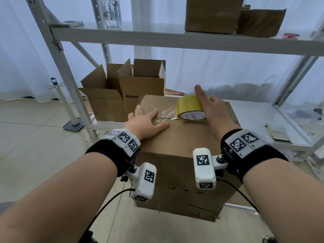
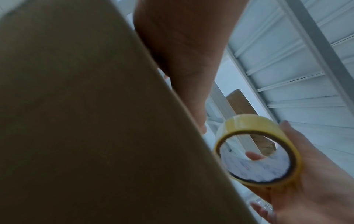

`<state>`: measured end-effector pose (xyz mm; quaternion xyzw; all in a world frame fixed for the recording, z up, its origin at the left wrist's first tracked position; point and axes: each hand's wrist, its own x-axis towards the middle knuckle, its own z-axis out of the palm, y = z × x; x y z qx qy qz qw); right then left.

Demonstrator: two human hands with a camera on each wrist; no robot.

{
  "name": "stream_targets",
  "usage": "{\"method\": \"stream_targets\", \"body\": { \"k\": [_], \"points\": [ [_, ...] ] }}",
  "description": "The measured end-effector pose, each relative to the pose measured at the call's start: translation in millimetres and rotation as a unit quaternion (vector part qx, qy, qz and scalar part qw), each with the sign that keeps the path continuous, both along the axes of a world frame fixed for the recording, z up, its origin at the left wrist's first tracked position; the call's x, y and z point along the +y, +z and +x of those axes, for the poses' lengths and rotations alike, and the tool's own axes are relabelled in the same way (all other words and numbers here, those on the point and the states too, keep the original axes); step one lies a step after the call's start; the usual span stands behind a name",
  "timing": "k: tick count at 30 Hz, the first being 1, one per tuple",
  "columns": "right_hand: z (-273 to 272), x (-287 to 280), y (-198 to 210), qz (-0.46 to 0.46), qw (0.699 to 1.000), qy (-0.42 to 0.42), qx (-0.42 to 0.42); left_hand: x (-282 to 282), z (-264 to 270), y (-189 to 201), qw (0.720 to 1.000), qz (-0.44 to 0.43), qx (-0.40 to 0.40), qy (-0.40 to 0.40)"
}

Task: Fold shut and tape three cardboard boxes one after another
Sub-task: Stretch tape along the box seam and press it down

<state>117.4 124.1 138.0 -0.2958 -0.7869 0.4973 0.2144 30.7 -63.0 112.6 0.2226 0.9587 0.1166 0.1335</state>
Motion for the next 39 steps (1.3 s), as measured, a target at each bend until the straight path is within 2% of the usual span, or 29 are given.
{"method": "stream_targets", "body": {
  "k": [2,4,6,8,10,12,15,19,27,31,33,34,35,36,37,39],
  "points": [
    [2,-3,0,0.004,1.000,-0.012,0.024,7,3,-2,1.000,-0.011,0.006,-0.022],
    [7,-6,2,0.019,0.999,0.011,0.038,9,2,-3,0.999,-0.020,0.015,-0.027],
    [14,-5,4,0.048,0.998,0.033,0.013,8,1,-5,0.998,-0.046,0.034,-0.034],
    [23,2,2,0.112,0.991,0.001,-0.067,7,3,-8,0.996,-0.055,0.048,-0.044],
    [37,15,-5,0.178,0.961,-0.059,-0.204,5,5,-9,0.998,-0.043,0.033,-0.035],
    [51,27,-17,0.164,0.944,-0.053,-0.280,2,3,-8,0.999,-0.035,0.011,-0.030],
    [59,31,-30,0.151,0.960,-0.009,-0.235,-4,-3,-11,0.999,-0.033,0.020,-0.036],
    [55,31,-23,0.185,0.961,-0.012,-0.207,-7,-4,-14,0.999,-0.004,0.029,-0.015],
    [15,52,15,0.211,0.961,-0.005,-0.180,8,-14,26,0.997,0.042,0.038,0.056],
    [4,67,-7,0.186,0.959,0.033,-0.213,20,-15,16,0.999,0.005,0.028,0.043],
    [2,66,-18,0.230,0.949,0.032,-0.212,23,-13,7,0.998,-0.012,0.043,0.032],
    [0,60,-19,0.266,0.950,0.033,-0.162,23,-14,6,0.998,-0.015,0.048,0.031],
    [-2,51,-18,0.289,0.953,0.055,-0.071,23,-15,6,0.998,-0.015,0.047,0.033],
    [-2,38,-12,0.281,0.955,0.098,0.021,22,-16,7,0.998,-0.013,0.045,0.035],
    [-2,23,-6,0.260,0.949,0.158,0.079,21,-18,7,0.998,-0.013,0.040,0.036],
    [-3,2,0,0.273,0.922,0.259,0.093,18,-20,8,0.999,-0.017,0.033,0.036]
  ]
}}
